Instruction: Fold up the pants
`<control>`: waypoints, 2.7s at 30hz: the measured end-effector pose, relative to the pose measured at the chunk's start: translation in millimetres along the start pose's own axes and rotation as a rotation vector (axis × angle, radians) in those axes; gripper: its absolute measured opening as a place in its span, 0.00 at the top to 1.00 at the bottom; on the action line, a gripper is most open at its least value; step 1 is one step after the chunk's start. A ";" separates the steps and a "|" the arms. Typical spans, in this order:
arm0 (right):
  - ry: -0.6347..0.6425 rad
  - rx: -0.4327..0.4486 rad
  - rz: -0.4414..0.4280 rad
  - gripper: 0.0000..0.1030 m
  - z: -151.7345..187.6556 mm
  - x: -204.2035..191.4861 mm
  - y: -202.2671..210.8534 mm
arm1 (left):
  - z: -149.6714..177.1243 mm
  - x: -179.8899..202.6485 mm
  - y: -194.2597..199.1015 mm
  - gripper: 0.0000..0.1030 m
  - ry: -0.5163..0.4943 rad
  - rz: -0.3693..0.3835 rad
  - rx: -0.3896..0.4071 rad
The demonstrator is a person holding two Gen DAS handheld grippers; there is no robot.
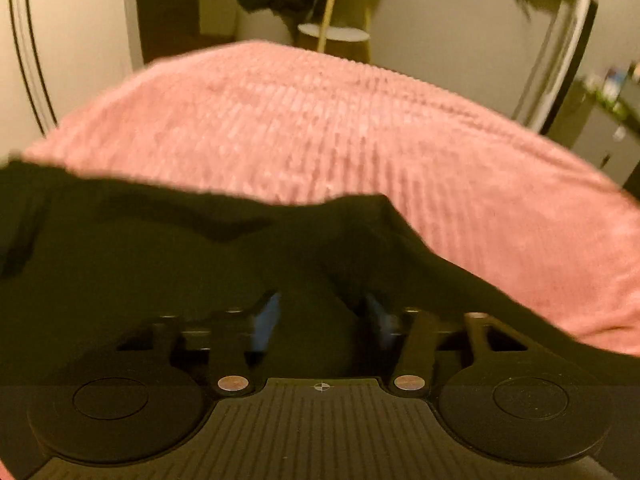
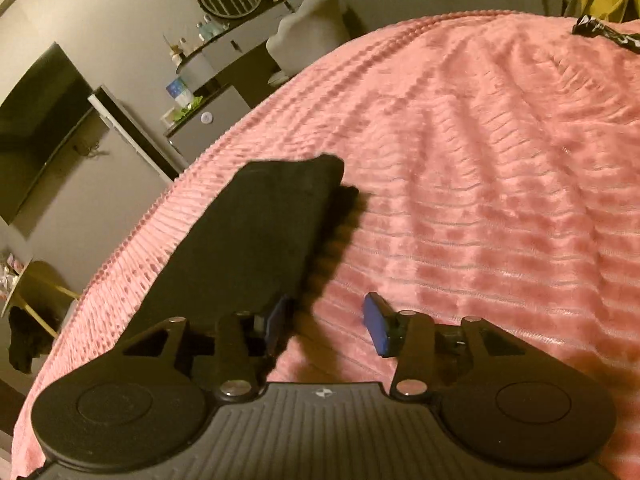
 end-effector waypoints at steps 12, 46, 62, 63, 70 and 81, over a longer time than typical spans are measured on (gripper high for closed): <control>0.016 0.002 -0.004 0.51 2.5 -6.1 -4.3 | -23.4 -1.1 -37.5 0.51 0.064 -0.065 -0.006; -0.356 -0.078 -0.325 0.85 -61.8 11.5 -60.6 | 91.0 135.3 68.1 0.06 -0.060 0.372 0.058; -0.302 -0.094 -0.239 0.79 -53.5 9.2 -62.1 | 65.1 123.9 22.9 0.05 -0.183 0.135 0.083; -0.301 -0.098 -0.235 0.79 -54.3 7.9 -63.1 | 59.9 124.5 17.5 0.02 -0.192 0.128 0.082; -0.323 -0.109 -0.245 0.69 -56.5 5.1 -64.1 | 35.1 124.0 -5.1 0.00 -0.216 0.088 0.059; -0.226 -0.052 -0.239 0.91 -64.6 -17.6 -47.6 | 65.0 128.8 21.3 0.00 -0.192 0.115 -0.034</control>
Point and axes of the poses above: each gripper's, at about its wrist camera, not at the fingertips, and y roughly against the way its jaws point, x to its right, z to its underside, the point moved 10 cm from there along -y, roughly the way its jaws point, and after that the axes turned 5 degrees about -y, right-handed, at the moved point
